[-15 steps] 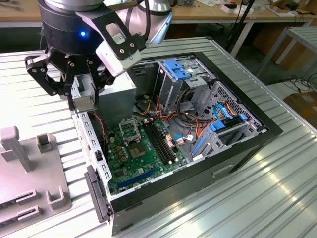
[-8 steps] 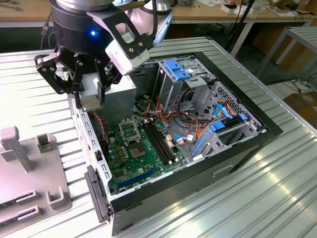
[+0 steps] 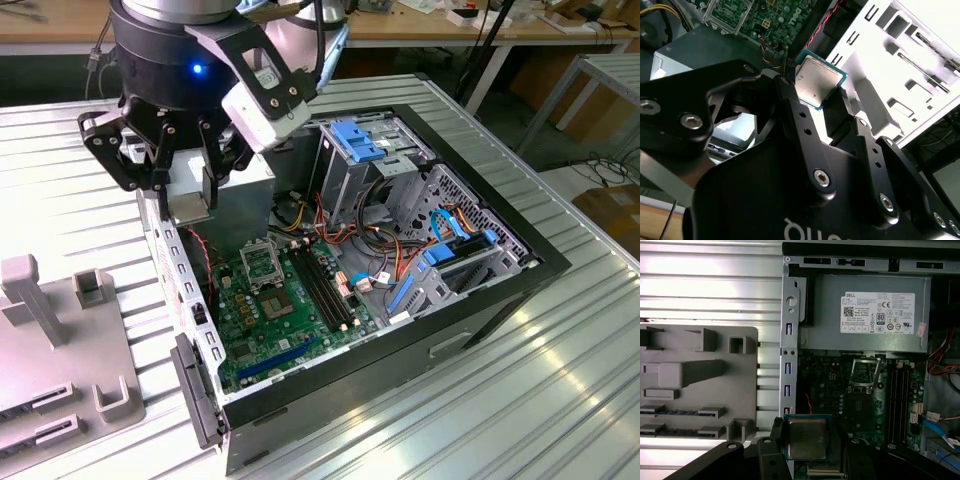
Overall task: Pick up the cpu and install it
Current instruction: 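Pick up the cpu and move it towards the insertion slot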
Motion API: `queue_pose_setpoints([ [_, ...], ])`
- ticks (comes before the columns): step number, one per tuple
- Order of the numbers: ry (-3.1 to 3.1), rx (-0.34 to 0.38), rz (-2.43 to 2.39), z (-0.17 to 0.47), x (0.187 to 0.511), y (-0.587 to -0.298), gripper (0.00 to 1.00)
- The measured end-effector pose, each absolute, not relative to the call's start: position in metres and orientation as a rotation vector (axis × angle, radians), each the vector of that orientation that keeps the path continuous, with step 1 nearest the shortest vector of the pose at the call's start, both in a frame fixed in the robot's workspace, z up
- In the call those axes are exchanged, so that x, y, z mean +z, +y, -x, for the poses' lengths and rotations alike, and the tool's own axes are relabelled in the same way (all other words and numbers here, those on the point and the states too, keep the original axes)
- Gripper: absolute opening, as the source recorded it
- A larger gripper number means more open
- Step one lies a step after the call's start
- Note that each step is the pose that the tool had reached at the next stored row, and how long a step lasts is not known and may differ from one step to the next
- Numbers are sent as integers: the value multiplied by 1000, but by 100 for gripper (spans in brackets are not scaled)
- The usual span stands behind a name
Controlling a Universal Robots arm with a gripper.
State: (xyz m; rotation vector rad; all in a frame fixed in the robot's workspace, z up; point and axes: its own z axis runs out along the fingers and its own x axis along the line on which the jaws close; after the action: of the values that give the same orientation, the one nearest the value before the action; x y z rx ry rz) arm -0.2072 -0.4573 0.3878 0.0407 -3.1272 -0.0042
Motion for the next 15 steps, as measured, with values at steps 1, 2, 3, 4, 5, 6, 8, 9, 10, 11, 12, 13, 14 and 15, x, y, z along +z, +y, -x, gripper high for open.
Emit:
queue_pose_setpoints([
  [1, -3127, -4, -41, 207, 388, -458, 47],
  [2, -3127, -4, -41, 206, 388, -459, 47],
  [3, -3127, -4, -41, 206, 388, -459, 47],
  [4, -3127, -4, -41, 205, 388, -459, 47],
  [5, -3127, -4, -41, 204, 388, -459, 47],
  [6, -3127, -4, -41, 203, 388, -459, 47],
  [8, -3127, -4, -41, 199, 388, -459, 47],
  [9, -3127, -4, -41, 197, 388, -459, 47],
  [10, -3127, -4, -41, 196, 388, -459, 47],
  [11, -3127, -4, -41, 194, 388, -459, 47],
  [12, -3127, -4, -41, 192, 388, -459, 47],
  [13, -3127, -4, -41, 189, 388, -459, 47],
  [14, -3127, -4, -41, 187, 388, -459, 47],
  [15, -3127, -4, -41, 183, 388, -460, 47],
])
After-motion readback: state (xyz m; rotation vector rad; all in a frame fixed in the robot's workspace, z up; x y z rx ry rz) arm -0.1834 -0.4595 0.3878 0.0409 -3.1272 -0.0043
